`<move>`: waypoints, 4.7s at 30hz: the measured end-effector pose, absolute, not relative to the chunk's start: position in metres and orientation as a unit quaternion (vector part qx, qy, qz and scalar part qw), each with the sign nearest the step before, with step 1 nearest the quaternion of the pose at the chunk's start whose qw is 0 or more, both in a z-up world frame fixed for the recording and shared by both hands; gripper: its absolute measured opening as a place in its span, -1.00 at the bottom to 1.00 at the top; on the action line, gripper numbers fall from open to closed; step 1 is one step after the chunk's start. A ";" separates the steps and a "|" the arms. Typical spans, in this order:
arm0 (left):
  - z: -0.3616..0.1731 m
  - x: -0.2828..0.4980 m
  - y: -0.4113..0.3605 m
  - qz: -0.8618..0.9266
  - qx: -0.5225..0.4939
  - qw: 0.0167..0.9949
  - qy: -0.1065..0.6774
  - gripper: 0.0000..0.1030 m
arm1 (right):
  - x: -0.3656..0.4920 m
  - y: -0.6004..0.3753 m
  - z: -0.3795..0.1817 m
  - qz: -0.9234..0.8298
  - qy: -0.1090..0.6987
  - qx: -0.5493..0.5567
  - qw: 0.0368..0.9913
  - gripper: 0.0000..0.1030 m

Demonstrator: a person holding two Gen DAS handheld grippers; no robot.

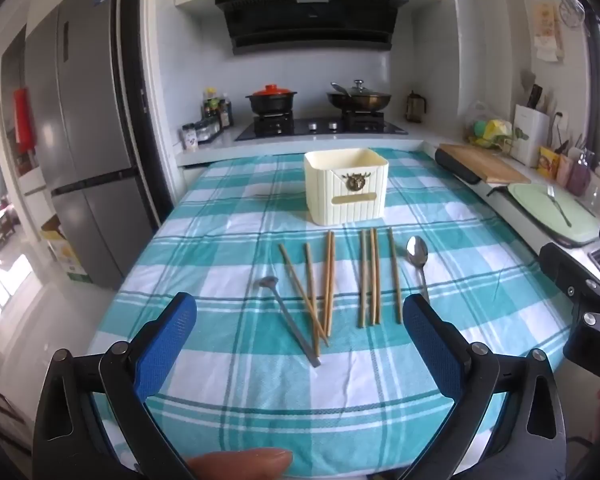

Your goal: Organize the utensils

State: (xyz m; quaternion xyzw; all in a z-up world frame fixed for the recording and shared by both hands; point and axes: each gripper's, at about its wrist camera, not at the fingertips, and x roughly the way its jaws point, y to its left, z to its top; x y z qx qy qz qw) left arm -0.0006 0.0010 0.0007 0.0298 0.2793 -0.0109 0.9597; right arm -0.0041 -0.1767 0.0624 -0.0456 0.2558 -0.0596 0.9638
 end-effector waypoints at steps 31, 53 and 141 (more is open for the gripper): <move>-0.004 0.004 0.003 -0.006 0.032 0.956 0.291 0.99 | -0.001 -0.172 0.060 -0.055 0.266 -0.051 0.961 1.00; -0.008 0.006 0.005 -0.010 0.029 0.953 0.300 0.99 | 0.000 -0.172 0.058 -0.054 0.268 -0.051 0.961 1.00; -0.091 0.057 0.041 -0.049 -0.028 0.904 0.423 0.99 | 0.015 -0.203 0.035 -0.043 0.229 -0.032 0.972 1.00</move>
